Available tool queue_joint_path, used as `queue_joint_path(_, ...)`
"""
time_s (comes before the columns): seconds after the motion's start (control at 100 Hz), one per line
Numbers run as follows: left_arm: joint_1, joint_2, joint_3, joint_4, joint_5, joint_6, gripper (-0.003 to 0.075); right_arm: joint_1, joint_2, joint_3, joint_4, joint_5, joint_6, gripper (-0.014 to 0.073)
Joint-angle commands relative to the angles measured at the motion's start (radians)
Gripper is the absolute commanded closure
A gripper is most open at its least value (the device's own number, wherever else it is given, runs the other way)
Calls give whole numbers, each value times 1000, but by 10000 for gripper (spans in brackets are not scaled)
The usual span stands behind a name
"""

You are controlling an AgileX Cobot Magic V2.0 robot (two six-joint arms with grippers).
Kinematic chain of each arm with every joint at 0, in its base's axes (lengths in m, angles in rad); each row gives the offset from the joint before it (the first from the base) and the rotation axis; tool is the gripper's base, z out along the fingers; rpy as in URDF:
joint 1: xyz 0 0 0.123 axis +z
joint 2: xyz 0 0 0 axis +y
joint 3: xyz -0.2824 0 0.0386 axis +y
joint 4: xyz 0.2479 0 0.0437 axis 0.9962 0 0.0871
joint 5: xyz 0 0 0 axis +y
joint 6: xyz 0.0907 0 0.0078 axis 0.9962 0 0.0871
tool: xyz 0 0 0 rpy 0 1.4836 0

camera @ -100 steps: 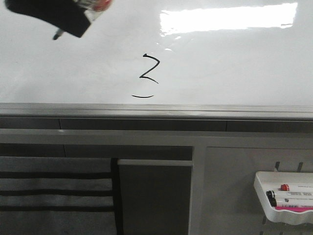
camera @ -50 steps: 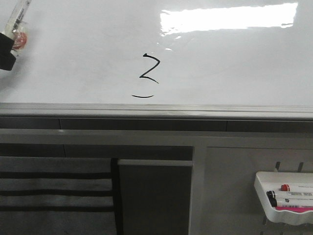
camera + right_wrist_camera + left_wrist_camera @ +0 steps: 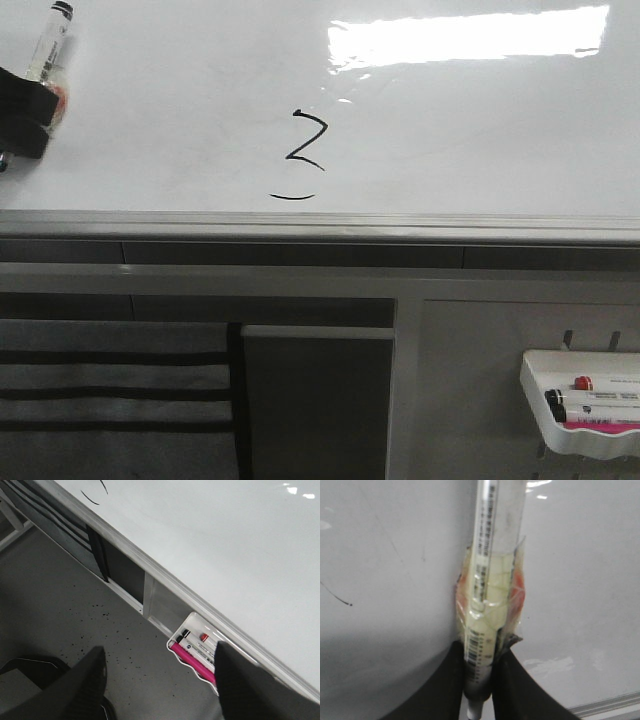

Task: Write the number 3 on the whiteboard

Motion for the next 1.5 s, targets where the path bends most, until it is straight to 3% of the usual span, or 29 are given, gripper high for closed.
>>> queue_joint_path(0.0, 4, -23, -36, -9, -34, -12, 647, -5, -14, -23, 16, -54, 0, 186)
queue_joint_path(0.17, 7, -39, -36, 8, -7, -12, 416, -5, -14, -23, 16, -54, 31, 186)
queue_joint_path(0.23, 18, -71, -41, 8, 39, -12, 375, -5, -14, -23, 16, -54, 77, 186)
queue_joint_path(0.43, 91, -224, -74, 67, 270, -48, 372, -5, -77, -23, -80, -64, 337, 187)
queue_joint_path(0.55, 116, -330, -98, 336, 409, -292, 374, -5, -128, -20, -253, -29, 559, 187)
queue_joint_path(0.65, 116, -428, -115, 592, 521, -537, 374, -5, -191, 21, -297, -60, 623, 188)
queue_joint_path(0.72, 116, -496, -106, 684, 544, -603, 374, -5, -241, 74, -297, -124, 625, 204)
queue_joint_path(0.89, 116, -679, 24, 660, 351, -609, 374, -5, -375, 243, -297, -365, 622, 323)
queue_joint_path(1.03, 116, -813, 164, 597, 166, -609, 390, -5, -466, 362, -302, -519, 619, 492)
queue_joint_path(1.17, 114, -901, 275, 594, 1, -609, 577, -5, -522, 445, -302, -617, 619, 662)
queue_joint_path(1.27, 114, -939, 331, 594, -116, -609, 738, -5, -530, 485, -304, -676, 619, 663)
queue_joint_path(1.49, 114, -954, 370, 532, -129, -611, 741, -5, -528, 509, -304, -631, 619, 663)
